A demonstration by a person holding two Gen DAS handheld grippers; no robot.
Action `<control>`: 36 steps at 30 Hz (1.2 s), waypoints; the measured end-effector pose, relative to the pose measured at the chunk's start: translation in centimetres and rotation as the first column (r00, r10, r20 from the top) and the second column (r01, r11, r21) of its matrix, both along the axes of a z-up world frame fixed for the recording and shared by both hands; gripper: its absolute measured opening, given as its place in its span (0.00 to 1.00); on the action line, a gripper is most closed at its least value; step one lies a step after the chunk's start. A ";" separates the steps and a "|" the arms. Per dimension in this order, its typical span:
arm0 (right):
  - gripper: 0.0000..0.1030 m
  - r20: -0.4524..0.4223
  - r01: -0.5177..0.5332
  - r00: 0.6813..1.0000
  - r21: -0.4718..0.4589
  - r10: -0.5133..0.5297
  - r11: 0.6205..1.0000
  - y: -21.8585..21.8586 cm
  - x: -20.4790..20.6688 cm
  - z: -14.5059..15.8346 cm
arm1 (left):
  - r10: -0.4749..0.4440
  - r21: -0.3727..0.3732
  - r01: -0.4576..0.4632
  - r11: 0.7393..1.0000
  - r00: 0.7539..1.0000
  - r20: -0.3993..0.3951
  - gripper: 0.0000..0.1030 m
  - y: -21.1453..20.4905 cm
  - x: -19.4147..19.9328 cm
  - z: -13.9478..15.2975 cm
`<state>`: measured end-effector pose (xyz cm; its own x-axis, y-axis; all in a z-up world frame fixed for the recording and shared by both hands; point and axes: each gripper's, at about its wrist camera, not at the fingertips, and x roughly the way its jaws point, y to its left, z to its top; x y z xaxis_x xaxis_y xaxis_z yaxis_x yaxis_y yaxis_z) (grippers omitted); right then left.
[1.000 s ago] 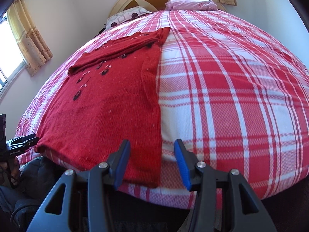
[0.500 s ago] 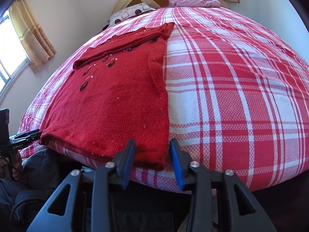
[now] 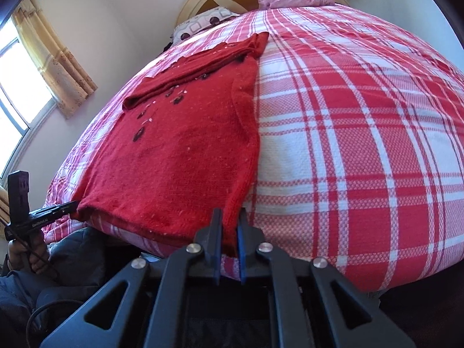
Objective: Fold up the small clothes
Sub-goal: 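Close both tools on the hem edge of the red sweater, then lift the held hem with both tools and fold it toward the collar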
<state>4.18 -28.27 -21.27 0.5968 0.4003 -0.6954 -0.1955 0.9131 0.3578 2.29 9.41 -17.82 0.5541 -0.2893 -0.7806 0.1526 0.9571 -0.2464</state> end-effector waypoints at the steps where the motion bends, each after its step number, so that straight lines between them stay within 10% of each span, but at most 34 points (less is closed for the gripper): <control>1: 0.11 0.005 0.000 1.000 0.012 0.000 1.000 -0.1 -0.1 0.2 | 0.001 -0.017 -0.001 1.000 1.000 0.017 0.06 0.2 -0.1 0.4; 15: 0.11 0.105 -0.015 0.994 0.276 -0.015 0.961 -2.5 -0.2 4.0 | 0.014 -0.110 0.001 0.994 0.990 0.139 0.06 1.5 0.7 4.5; 36: 0.10 0.269 -0.034 0.962 0.292 -0.049 0.956 -2.1 7.2 12.3 | 0.082 -0.111 -0.055 0.992 0.962 0.259 0.06 4.0 9.6 9.5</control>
